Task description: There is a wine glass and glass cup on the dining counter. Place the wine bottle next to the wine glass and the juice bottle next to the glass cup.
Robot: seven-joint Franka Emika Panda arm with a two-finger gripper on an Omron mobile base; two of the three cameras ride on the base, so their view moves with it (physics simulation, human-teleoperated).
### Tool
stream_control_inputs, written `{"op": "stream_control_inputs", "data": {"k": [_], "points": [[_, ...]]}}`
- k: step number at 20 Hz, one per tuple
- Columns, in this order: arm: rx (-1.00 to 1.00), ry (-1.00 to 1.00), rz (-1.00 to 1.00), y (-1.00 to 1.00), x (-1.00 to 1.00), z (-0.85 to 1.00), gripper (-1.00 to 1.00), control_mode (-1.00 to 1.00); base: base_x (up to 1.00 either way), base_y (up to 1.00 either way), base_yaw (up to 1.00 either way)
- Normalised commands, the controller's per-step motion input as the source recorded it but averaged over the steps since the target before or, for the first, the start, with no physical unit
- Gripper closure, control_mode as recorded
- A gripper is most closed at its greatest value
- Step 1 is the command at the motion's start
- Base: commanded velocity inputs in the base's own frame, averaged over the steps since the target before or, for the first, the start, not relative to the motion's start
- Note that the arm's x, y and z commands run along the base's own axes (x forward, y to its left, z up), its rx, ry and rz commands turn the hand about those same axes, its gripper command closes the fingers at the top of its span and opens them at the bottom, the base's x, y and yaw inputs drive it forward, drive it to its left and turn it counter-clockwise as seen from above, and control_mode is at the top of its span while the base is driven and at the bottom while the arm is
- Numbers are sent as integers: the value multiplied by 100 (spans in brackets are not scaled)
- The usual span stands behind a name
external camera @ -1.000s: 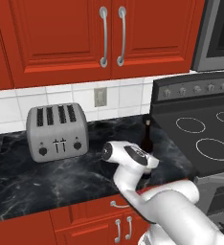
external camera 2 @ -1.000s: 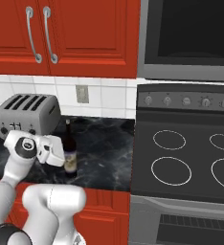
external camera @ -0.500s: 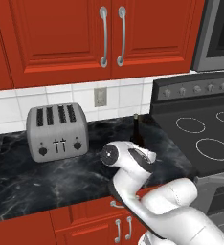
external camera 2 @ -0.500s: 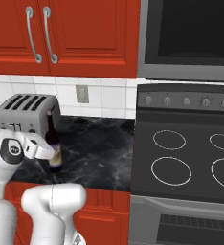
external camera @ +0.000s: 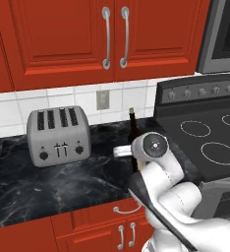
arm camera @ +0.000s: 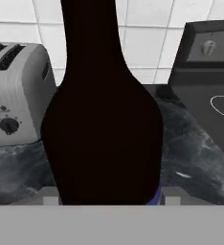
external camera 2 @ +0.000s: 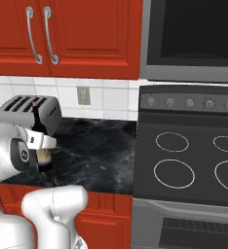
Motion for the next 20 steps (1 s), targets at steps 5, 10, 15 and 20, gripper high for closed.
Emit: {"op": "stream_control_inputs", "data": {"k": [5, 10, 15, 20], "points": [[6, 1, 58, 7, -46, 45, 100, -100, 0, 0, 0], [5, -4, 48, 3, -50, 45, 100, -100, 0, 0, 0], [12, -4, 27, 0, -49, 36, 100, -100, 0, 0, 0], [15, -1, 15, 0, -45, 28, 100, -100, 0, 0, 0]]}}
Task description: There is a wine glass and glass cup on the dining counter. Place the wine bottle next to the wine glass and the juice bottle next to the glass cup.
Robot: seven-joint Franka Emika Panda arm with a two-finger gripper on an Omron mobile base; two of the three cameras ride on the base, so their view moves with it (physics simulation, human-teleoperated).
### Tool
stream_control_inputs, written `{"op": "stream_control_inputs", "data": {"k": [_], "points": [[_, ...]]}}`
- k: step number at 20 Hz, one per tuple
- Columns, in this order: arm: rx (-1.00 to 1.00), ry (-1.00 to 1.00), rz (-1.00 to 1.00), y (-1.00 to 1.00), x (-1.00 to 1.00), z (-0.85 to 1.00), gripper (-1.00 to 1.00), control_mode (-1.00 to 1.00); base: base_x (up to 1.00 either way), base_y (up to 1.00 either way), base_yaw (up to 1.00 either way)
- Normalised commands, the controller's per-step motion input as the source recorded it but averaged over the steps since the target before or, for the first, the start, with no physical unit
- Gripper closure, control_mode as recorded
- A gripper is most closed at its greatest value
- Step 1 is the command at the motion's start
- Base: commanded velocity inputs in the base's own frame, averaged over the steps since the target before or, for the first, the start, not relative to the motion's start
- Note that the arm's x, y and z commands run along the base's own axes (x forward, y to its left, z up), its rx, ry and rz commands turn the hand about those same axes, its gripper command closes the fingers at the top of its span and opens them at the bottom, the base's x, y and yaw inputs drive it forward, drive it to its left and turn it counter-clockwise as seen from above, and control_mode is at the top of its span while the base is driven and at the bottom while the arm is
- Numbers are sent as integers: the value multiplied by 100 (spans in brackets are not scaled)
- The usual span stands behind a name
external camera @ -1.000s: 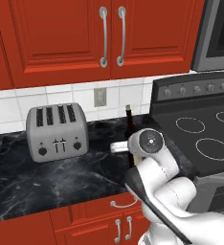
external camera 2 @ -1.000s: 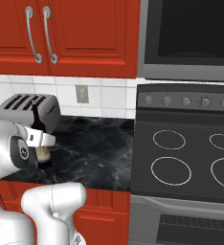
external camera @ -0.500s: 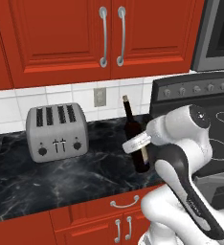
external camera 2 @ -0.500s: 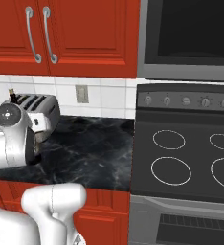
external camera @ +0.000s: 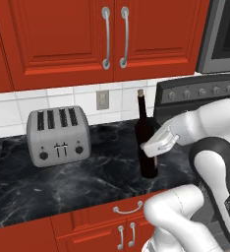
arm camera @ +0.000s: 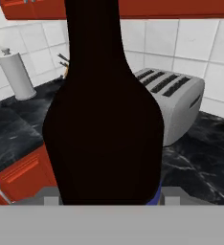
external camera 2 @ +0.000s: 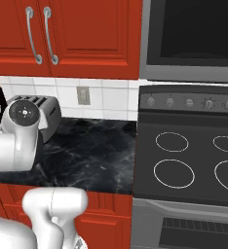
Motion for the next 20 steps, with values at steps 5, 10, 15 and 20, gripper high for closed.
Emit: {"op": "stream_control_inputs", "data": {"k": [5, 10, 15, 20], "points": [[11, 0, 1, 0, -24, 23, 100, -100, 0, 0, 0], [1, -2, 0, 0, -11, 7, 100, -100, 0, 0, 0], [0, 0, 0, 0, 0, 0, 100, -100, 0, 0, 0], [0, 0, 0, 0, 0, 0, 100, -100, 0, 0, 0]]}}
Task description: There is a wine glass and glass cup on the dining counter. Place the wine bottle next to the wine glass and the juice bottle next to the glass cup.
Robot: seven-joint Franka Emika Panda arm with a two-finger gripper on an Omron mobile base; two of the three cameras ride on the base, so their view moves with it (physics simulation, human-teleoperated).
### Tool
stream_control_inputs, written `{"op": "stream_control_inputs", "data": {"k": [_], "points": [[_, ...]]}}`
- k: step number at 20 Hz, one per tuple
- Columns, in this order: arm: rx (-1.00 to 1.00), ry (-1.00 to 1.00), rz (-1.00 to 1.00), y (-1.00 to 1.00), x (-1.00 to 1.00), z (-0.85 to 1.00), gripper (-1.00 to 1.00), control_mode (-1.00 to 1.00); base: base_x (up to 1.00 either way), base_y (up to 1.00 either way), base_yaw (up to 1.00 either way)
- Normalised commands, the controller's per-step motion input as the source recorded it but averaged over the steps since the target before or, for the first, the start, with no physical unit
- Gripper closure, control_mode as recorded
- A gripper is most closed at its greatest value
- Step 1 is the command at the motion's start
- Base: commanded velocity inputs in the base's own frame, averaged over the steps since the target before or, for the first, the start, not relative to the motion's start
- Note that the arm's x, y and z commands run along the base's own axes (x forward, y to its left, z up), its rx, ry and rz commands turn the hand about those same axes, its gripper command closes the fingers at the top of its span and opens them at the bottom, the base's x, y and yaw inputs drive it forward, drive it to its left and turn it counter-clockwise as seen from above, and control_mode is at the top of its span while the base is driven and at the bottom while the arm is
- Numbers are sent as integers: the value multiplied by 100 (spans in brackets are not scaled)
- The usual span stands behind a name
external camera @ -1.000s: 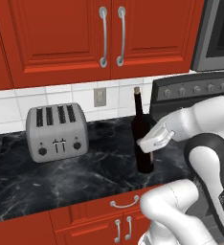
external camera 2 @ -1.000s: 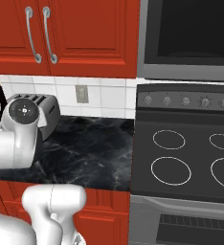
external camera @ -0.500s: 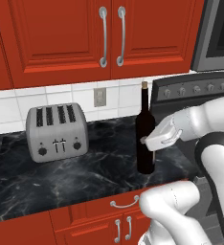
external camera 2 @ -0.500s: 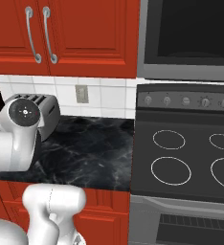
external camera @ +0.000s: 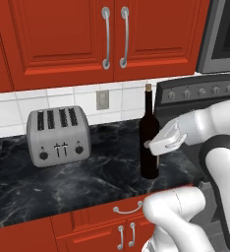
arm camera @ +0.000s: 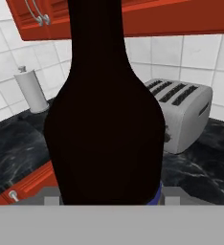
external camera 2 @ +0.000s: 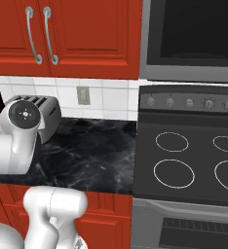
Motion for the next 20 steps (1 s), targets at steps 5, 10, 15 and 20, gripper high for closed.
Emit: {"op": "stream_control_inputs", "data": {"k": [5, 10, 15, 20], "points": [[0, 0, 0, 0, 0, 0, 100, 100, -10, 0, 0], [0, 0, 0, 0, 0, 0, 100, 100, -56, -1, -1], [0, 0, 0, 0, 0, 0, 100, 100, -75, -5, -2], [0, 0, 0, 0, 0, 0, 100, 100, -70, -8, -17]]}}
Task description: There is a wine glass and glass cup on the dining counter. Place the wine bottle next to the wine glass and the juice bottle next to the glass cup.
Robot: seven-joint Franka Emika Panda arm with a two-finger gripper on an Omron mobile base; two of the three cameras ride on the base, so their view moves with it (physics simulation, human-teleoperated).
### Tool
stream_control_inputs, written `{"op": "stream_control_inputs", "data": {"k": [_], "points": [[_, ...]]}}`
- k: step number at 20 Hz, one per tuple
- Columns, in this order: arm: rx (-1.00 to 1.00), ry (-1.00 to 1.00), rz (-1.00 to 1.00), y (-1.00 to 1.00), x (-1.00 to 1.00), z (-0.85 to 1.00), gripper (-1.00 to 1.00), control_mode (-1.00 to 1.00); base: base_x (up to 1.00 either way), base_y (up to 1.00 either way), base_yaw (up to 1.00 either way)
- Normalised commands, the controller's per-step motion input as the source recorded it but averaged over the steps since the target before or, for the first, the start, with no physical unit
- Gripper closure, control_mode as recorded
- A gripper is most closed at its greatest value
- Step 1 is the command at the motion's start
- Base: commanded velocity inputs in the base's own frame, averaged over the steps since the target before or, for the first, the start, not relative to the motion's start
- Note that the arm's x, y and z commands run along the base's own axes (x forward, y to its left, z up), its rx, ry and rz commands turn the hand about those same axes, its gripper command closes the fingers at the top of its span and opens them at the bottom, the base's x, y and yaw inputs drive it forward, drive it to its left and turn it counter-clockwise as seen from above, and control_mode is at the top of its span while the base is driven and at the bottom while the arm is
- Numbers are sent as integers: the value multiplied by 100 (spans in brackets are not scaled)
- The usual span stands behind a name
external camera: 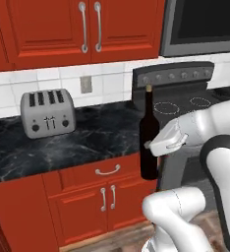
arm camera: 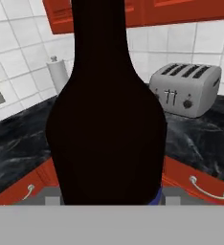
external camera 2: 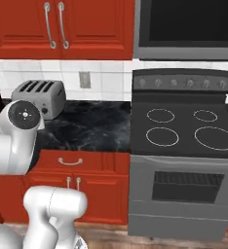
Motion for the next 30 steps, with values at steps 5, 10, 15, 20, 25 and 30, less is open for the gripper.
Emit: {"op": "stream_control_inputs", "data": {"k": [5, 10, 15, 20, 25, 30], "points": [[0, 0, 0, 0, 0, 0, 100, 100, -8, 1, -88], [0, 0, 0, 0, 0, 0, 100, 100, 0, 1, -97], [0, 0, 0, 0, 0, 0, 100, 100, 0, 2, -98], [0, 0, 0, 0, 0, 0, 100, 100, 0, 2, -98], [0, 0, 0, 0, 0, 0, 100, 100, 0, 3, -98], [0, 0, 0, 0, 0, 0, 100, 100, 0, 3, -98]]}}
